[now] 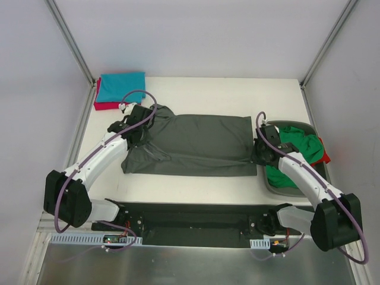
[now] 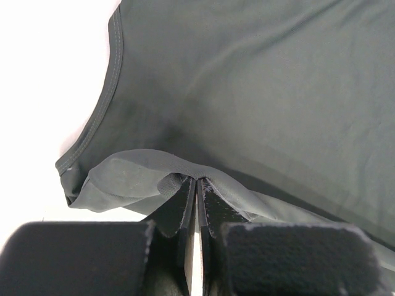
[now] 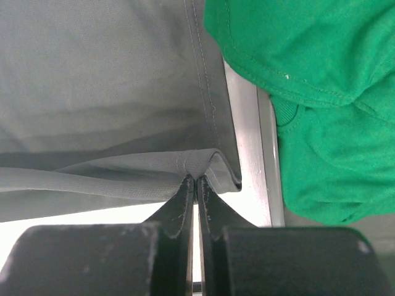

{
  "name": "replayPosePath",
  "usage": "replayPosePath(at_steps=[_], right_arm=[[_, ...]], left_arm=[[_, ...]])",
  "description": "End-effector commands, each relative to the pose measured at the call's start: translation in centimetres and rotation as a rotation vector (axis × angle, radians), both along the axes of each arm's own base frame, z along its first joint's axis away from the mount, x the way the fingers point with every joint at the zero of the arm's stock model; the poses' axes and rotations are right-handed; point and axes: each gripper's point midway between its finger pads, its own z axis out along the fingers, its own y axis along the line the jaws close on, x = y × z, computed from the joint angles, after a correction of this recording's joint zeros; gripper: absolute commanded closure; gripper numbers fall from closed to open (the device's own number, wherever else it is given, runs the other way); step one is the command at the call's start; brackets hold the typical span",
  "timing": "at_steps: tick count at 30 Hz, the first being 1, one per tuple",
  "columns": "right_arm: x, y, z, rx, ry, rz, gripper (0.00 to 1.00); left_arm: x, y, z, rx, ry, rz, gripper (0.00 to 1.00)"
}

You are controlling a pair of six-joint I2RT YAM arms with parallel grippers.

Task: Fold and stack the t-shirts
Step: Fold the flattened tshirt in 1/3 of the way

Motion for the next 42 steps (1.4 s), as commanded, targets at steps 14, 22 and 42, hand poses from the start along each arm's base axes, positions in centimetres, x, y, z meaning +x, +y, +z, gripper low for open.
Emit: replayPosePath(at_steps=[14,22,42], right_arm=[[3.5,0.5,-0.4,0.039,-0.011,-0.017,0.98],[4.4,0.0,-0.1,0.025,-0.008,-0.043,0.93],[3.2,2.6,2.8,0.099,-0.039,0.12,0.37]], left_arm=[[6.8,-4.9,-3.1,0.01,0.048,-0.428,0.95],[7.8,-0.7,-4.1,0.179,0.109,-0.182,0.94],[5.0,-0.3,-1.1,0.102,0.124,-0.072,0.01]])
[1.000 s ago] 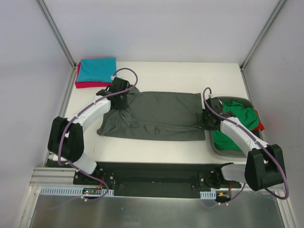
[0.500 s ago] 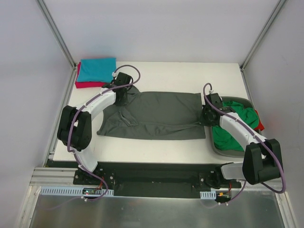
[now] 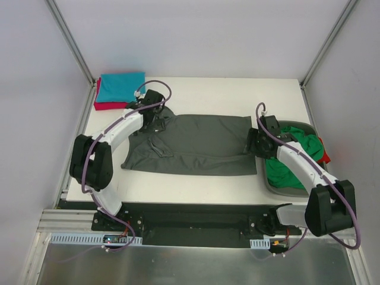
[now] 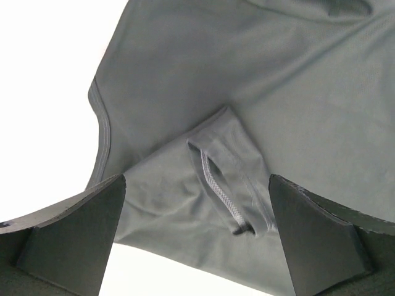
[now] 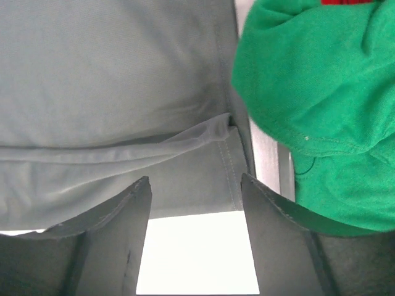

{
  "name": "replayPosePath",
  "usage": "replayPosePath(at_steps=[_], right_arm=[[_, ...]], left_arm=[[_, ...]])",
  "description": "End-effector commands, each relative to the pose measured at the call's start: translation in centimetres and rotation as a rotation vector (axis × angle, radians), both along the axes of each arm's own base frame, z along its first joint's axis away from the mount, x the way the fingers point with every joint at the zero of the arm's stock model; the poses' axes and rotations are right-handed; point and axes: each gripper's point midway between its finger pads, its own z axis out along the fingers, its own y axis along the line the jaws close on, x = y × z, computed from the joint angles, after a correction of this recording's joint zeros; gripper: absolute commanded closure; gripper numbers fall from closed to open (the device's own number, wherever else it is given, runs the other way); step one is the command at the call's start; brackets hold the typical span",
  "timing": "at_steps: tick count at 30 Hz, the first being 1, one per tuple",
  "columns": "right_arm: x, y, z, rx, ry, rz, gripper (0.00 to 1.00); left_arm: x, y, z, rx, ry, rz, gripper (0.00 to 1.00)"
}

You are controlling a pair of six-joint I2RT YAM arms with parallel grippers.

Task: Fold and stack the t-shirts
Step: Fold the flattened tshirt in 1/3 of the way

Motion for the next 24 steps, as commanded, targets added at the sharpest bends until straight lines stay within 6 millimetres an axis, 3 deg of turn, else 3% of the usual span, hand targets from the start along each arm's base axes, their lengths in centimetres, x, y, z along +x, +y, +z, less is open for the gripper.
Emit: replayPosePath(at_steps=[1,2,3,8,11,14,20,24], right_arm=[[-0.6,2.3,2.9,0.051,-0.073,0.15,0.33],[-1.4,3.5,2.7,0.084,-0.06,0.204,0.23],[-1.8,4.3,2.4,0.1,-0.051,0.238,0.04],[-3.6,8.5,-0.2,0.193,0.006,0.353,0.04],[-2.9,9.9,-1.4,0.211,0.023,0.372,0.04],[-1.6,10.1,-2.2,0.178,0.056,0.368,0.04],[1.7,9.0,-2.8,0.106,0.067,0.305,0.04],[1.9,7.4,-4.0,0.066,0.111,0.241,0.04]], left_arm=[[-2.7,0.0,2.7,-0.1,-0.038,0.051,0.01],[-3.4,-0.4,2.7,-0.133,-0.033,0.051,0.01],[-4.0,-0.7,2.5,-0.161,-0.028,0.052,0.01],[-6.6,-2.2,0.0,-0.307,-0.009,0.064,0.01],[-6.9,-3.9,-1.1,-0.416,-0.019,0.009,0.01],[-6.7,-4.0,-2.1,-0.45,0.005,0.015,0.01],[-6.6,-2.3,-4.7,-0.482,0.046,0.088,0.01],[-7.2,-1.2,-6.5,-0.491,0.082,0.139,0.01]])
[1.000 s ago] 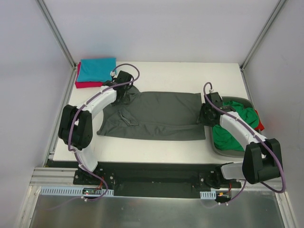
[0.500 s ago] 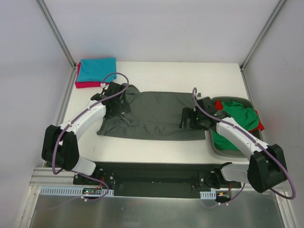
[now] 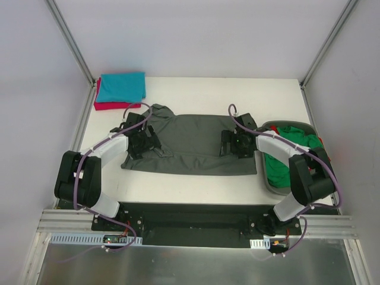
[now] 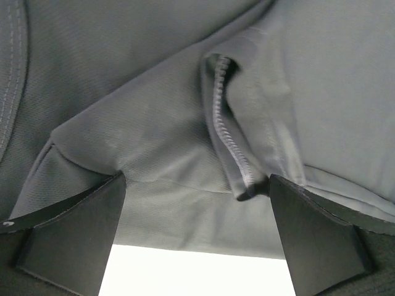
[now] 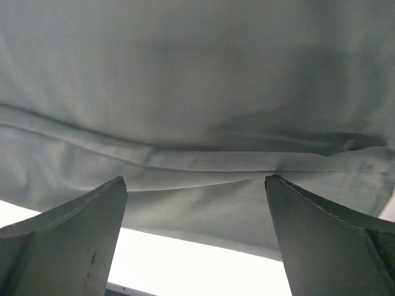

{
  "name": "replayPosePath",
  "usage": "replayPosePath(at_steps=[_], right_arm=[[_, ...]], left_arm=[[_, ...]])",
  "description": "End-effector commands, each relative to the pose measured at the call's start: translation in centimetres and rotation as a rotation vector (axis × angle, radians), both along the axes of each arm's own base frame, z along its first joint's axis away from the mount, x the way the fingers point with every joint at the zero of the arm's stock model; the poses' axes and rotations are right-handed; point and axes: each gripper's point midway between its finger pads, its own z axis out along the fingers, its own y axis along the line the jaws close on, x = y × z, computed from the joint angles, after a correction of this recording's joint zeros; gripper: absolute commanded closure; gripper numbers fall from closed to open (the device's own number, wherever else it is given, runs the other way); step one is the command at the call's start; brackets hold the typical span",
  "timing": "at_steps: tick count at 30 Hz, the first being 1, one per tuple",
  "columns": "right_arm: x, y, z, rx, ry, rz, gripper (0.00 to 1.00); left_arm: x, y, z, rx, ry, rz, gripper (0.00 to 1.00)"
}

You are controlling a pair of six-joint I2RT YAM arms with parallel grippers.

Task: Fold and stack the t-shirts
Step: Fold the flattened tshirt in 1/3 of the way

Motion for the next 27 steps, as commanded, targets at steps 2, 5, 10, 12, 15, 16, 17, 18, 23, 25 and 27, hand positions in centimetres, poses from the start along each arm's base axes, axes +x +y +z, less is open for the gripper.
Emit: replayPosePath(at_steps=[2,5,10,12,15,16,17,18,23,25,27], right_arm=[[0.9,-2.0,-0.5,-0.06,0.01,-0.072,0.04],[0.0,-2.7,-1.4,-0.082,0.042,-0.094,0.04],[-1.5,-3.1,-2.0,-0.063,0.044,-0.115,0.04],[-2.5,-3.3,-2.2,-0.057,0.055,-0.125,0.04],[-4.1,-3.7,-2.3,-0.046,0.053,-0.139,0.04],[-5.1,-4.0,-2.7,-0.048,0.066,-0.147,0.04],[-5.8,-4.3,-2.7,-0.045,0.07,-0.155,0.04],[-6.3,-4.3,-2.4,-0.031,0.061,-0.161,0.04],[-9.7,-4.5,-2.4,0.007,0.055,-0.144,0.04],[-10.5,-4.5,-2.2,0.023,0.041,-0.124,0.04],[-10.6,-4.5,-1.4,0.032,0.004,-0.1,0.04]], left_arm=[[-0.8,0.7,-2.2,-0.047,0.046,0.049,0.01],[-1.4,1.2,-2.7,-0.043,0.06,0.062,0.01],[-3.0,1.9,-3.1,-0.033,0.069,0.093,0.01],[-3.9,1.9,-3.2,-0.043,0.071,0.093,0.01],[-5.6,2.1,-3.2,-0.06,0.068,0.098,0.01],[-6.2,2.2,-3.2,-0.061,0.062,0.098,0.01],[-6.7,2.3,-3.2,-0.059,0.058,0.101,0.01],[-7.6,2.6,-3.4,-0.056,0.064,0.109,0.01],[-11.1,3.2,-3.8,-0.075,0.069,0.156,0.01],[-11.7,3.4,-3.5,-0.082,0.049,0.174,0.01],[-11.8,3.0,-2.6,-0.112,0.016,0.164,0.01]])
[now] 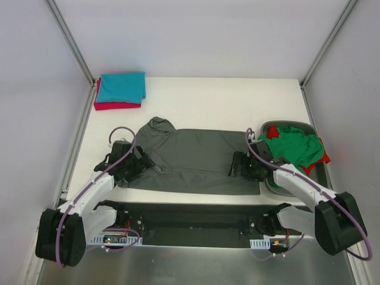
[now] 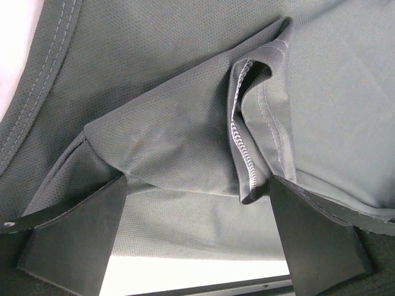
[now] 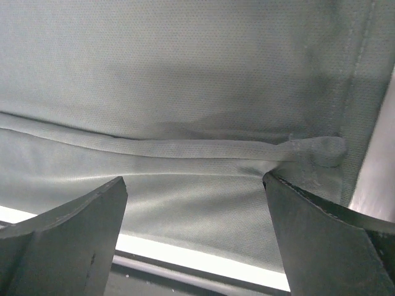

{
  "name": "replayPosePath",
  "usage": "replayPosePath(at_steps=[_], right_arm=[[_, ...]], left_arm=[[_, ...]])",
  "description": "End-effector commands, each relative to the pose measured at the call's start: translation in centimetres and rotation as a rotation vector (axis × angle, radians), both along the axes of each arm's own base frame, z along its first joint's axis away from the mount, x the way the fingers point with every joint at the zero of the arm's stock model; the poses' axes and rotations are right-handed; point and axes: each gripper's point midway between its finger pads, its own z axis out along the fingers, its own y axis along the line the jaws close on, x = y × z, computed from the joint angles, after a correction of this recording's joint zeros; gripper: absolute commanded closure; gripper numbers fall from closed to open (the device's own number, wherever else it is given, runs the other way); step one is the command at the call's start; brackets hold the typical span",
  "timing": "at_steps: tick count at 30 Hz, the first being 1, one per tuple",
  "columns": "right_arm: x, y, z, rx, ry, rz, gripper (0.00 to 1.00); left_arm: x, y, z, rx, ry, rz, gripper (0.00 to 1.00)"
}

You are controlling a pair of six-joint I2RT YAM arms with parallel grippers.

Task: Fold and stack the t-shirts
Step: Fold the flattened tshirt in 1/3 of the way

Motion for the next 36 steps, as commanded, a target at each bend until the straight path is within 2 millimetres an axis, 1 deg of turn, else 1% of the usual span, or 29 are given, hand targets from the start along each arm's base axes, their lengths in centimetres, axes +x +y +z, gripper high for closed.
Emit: replayPosePath(at_steps=[1,5,7,9,10,12,15,19,23,26,30,33,36], right_arm=[[-2.4,-0.7,0.2,-0.008,0.022,0.028,0.04],[-1.6,-1.1,2.5,-0.023,-0.063,0.049,0.04],[-1.2,-1.2,3.6,-0.02,-0.105,0.045,0.04],[-1.0,-0.9,4.4,0.004,-0.146,0.059,0.04],[-1.1,-0.6,4.7,0.02,-0.158,0.073,0.04],[-1.3,-0.1,4.9,0.051,-0.174,0.1,0.04],[-1.7,0.5,4.4,0.082,-0.168,0.135,0.04],[-1.8,1.0,4.0,0.099,-0.151,0.164,0.04],[-1.8,1.0,3.8,0.088,-0.143,0.181,0.04],[-1.8,0.9,3.8,0.083,-0.15,0.188,0.04],[-1.8,0.7,3.5,0.071,-0.148,0.192,0.04],[-1.9,0.6,3.3,0.061,-0.142,0.189,0.04],[-1.7,-0.1,3.0,0.029,-0.145,0.161,0.04]], left_arm=[[-3.7,0.7,-1.0,-0.011,0.099,0.038,0.01],[-2.9,0.1,1.7,-0.052,-0.003,0.021,0.01],[-2.5,-0.8,3.4,-0.089,-0.047,-0.023,0.01],[-2.3,-2.0,5.0,-0.138,-0.074,-0.077,0.01],[-2.3,-2.5,5.6,-0.157,-0.08,-0.098,0.01],[-2.4,-3.3,6.0,-0.165,-0.079,-0.124,0.01],[-2.3,-4.4,6.0,-0.151,-0.062,-0.158,0.01],[-2.1,-6.2,5.2,-0.14,0.003,-0.214,0.01],[-1.8,-6.8,3.9,-0.109,0.067,-0.219,0.01],[-1.6,-6.9,3.5,-0.089,0.079,-0.211,0.01],[-0.6,-6.9,3.2,-0.072,0.073,-0.195,0.01],[-0.2,-7.7,2.9,-0.089,0.086,-0.205,0.01],[0.4,-8.7,2.9,-0.09,0.087,-0.23,0.01]])
